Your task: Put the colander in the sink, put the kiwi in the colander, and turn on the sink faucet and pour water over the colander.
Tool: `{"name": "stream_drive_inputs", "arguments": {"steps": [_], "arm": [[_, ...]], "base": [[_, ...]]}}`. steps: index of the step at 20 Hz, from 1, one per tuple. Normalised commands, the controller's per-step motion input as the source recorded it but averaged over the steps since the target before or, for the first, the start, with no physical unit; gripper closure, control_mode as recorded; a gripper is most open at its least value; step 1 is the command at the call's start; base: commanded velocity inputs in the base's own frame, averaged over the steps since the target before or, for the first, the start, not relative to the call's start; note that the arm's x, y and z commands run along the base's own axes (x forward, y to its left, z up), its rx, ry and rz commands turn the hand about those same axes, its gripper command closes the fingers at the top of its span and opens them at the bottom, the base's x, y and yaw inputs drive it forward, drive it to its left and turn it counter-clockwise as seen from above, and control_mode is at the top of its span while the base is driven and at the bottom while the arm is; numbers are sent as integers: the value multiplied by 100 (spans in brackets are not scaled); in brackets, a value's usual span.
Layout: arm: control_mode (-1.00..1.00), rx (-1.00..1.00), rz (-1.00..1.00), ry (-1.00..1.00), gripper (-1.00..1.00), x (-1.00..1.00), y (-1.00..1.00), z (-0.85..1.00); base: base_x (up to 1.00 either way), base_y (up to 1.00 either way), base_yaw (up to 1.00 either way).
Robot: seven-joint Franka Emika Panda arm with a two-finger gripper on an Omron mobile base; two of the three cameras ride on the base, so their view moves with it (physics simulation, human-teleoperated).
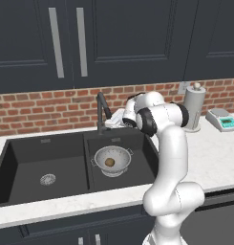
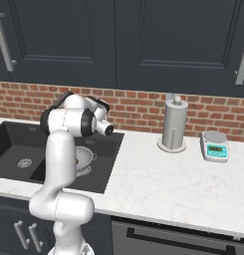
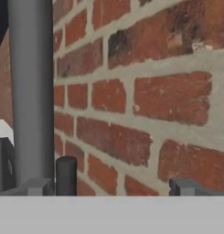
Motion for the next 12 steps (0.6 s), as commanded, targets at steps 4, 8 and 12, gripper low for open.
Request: {"name": "stream_drive_inputs", "arguments": {"steps": [4,8,12], "arm": [[-100,-1,-4,0,100,19,26,0],[-100,0,-5,0,100,13,0,0],[-100,0,-5,0,100,9,-1,0]], "base": [[0,0,0],[0,0,0],[0,0,0]]}}
